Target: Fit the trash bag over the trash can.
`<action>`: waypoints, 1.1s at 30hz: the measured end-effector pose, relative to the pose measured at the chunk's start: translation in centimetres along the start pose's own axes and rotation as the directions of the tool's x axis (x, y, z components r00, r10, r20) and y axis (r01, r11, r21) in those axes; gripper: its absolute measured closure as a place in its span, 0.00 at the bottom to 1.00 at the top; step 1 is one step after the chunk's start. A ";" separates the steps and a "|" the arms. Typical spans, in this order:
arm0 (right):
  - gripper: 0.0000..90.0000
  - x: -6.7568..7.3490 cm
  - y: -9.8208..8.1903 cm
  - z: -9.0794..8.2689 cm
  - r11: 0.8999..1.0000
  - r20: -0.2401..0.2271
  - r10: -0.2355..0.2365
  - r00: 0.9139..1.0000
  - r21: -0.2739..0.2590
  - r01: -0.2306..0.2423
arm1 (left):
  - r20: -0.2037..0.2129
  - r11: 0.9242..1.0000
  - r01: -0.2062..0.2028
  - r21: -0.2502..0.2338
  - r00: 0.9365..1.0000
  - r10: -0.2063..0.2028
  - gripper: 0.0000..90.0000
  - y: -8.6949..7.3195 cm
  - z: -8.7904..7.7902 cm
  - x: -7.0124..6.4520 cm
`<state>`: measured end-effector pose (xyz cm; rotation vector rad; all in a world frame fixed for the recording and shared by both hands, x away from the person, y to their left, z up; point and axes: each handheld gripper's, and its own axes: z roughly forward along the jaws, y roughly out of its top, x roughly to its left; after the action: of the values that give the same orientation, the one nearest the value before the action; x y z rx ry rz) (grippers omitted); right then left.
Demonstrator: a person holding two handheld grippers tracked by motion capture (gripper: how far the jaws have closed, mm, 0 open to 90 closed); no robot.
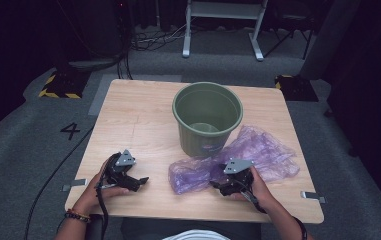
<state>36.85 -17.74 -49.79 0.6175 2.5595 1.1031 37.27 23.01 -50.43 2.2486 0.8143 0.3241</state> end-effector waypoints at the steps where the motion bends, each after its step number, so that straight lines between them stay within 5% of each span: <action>1: 0.31 0.0 0.1 0.2 1.000 0.001 -0.002 1.000 0.008 0.002 | 0.002 1.000 0.001 0.000 1.000 -0.001 0.08 0.0 0.0 0.0; 6: 0.38 -0.3 0.2 0.7 0.999 -0.032 0.033 0.999 -0.007 -0.034 | -0.001 1.000 -0.001 0.000 1.000 0.001 0.08 0.0 0.0 0.0; 7: 0.49 -0.5 -0.1 0.7 0.998 -0.065 0.058 0.996 -0.022 -0.060 | -0.001 1.000 0.003 0.001 1.000 -0.003 0.08 0.0 0.0 0.0; 9: 0.65 -0.6 -0.1 0.5 0.997 -0.053 0.069 0.996 -0.023 -0.070 | -0.003 1.000 0.002 0.002 1.000 -0.002 0.08 0.0 0.0 -0.1; 15: 0.94 -0.9 -0.3 0.2 0.997 -0.041 0.075 0.996 -0.023 -0.076 | -0.003 1.000 0.003 0.002 1.000 -0.003 0.07 0.0 0.0 -0.1; 22: 0.99 -1.3 -0.6 -1.2 0.993 -0.021 0.081 0.996 -0.083 -0.083 | -0.009 1.000 0.009 0.002 1.000 -0.009 0.05 0.1 0.2 -0.2; 23: 0.99 -1.6 -0.5 -2.4 0.986 -0.006 0.096 0.995 -0.133 -0.096 | -0.012 1.000 0.014 0.009 1.000 -0.014 0.04 0.3 0.3 -0.4; 28: 0.99 -1.9 -0.2 -4.5 0.972 0.030 0.107 0.994 -0.214 -0.098 | -0.016 1.000 0.013 0.009 1.000 -0.013 0.04 0.4 0.4 -0.4; 29: 0.99 -2.1 -0.1 -5.7 0.961 0.045 0.107 0.993 -0.260 -0.092 | -0.021 1.000 0.020 0.009 1.000 -0.020 0.04 0.5 0.5 -0.6; 33: 0.99 -2.3 0.1 -7.1 0.948 0.064 0.109 0.992 -0.306 -0.085 | -0.012 1.000 0.017 0.009 1.000 -0.017 0.07 0.8 0.5 -0.9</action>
<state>35.90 -23.16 -44.80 0.6968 2.2490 1.4374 37.18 21.79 -50.22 2.2487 0.8417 0.3263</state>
